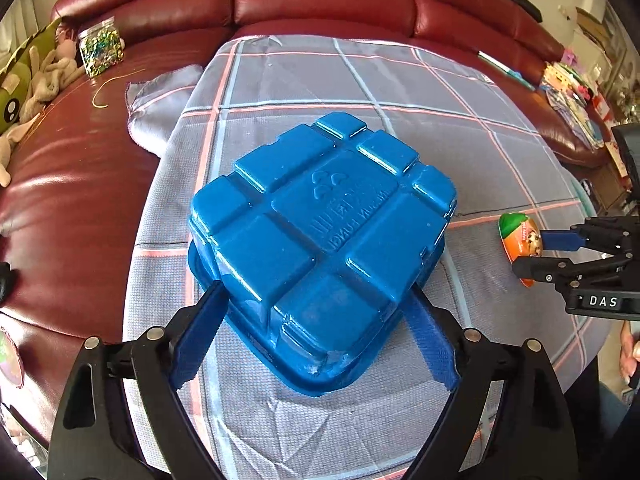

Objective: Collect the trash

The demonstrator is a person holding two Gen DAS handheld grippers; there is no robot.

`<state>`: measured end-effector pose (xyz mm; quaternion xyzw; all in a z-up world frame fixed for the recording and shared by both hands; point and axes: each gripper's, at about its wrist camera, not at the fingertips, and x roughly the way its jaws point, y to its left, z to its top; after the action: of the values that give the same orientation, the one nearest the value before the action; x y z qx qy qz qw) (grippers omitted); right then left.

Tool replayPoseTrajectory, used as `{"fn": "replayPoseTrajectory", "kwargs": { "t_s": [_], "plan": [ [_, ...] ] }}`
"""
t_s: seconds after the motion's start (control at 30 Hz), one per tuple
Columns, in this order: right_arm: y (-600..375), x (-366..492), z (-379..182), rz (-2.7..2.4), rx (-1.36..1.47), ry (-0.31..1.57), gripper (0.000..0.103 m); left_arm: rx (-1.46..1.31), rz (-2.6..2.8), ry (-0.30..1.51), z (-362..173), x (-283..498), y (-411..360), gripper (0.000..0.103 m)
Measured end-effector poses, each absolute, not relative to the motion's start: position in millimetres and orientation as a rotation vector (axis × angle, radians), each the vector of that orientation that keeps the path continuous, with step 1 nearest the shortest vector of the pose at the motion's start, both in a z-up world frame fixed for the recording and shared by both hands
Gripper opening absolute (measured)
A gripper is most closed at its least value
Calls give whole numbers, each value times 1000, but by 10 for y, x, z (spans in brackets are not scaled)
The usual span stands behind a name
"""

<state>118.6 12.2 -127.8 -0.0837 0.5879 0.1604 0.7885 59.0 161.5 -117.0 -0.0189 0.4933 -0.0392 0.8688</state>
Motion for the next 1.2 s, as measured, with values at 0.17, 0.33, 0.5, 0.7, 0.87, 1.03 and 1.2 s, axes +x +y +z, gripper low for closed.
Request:
{"fn": "replayPoseTrajectory", "kwargs": {
  "t_s": [0.17,0.33,0.5,0.7,0.87,1.03,1.2],
  "plan": [
    [-178,1240,-1141,312,-121,1246,46,-40,-103,1015,-1075,627,1450,88],
    [-469,1274,-1049,279,-83,1232,46,-34,-136,995,-980,670,1249,88],
    [-724,1280,-968,256,-41,1213,46,-32,-172,981,-880,704,1015,88],
    [-1077,1295,-870,232,17,1190,41,-21,-205,970,-764,790,733,88],
    [-1287,1300,-891,231,21,1197,31,11,-223,956,-689,877,465,88],
    [-1405,1304,-1032,240,38,1222,29,2,-228,985,-750,977,320,88],
    [-1535,1355,-1045,228,38,1215,24,7,-229,980,-725,1020,228,88]
  ]
}}
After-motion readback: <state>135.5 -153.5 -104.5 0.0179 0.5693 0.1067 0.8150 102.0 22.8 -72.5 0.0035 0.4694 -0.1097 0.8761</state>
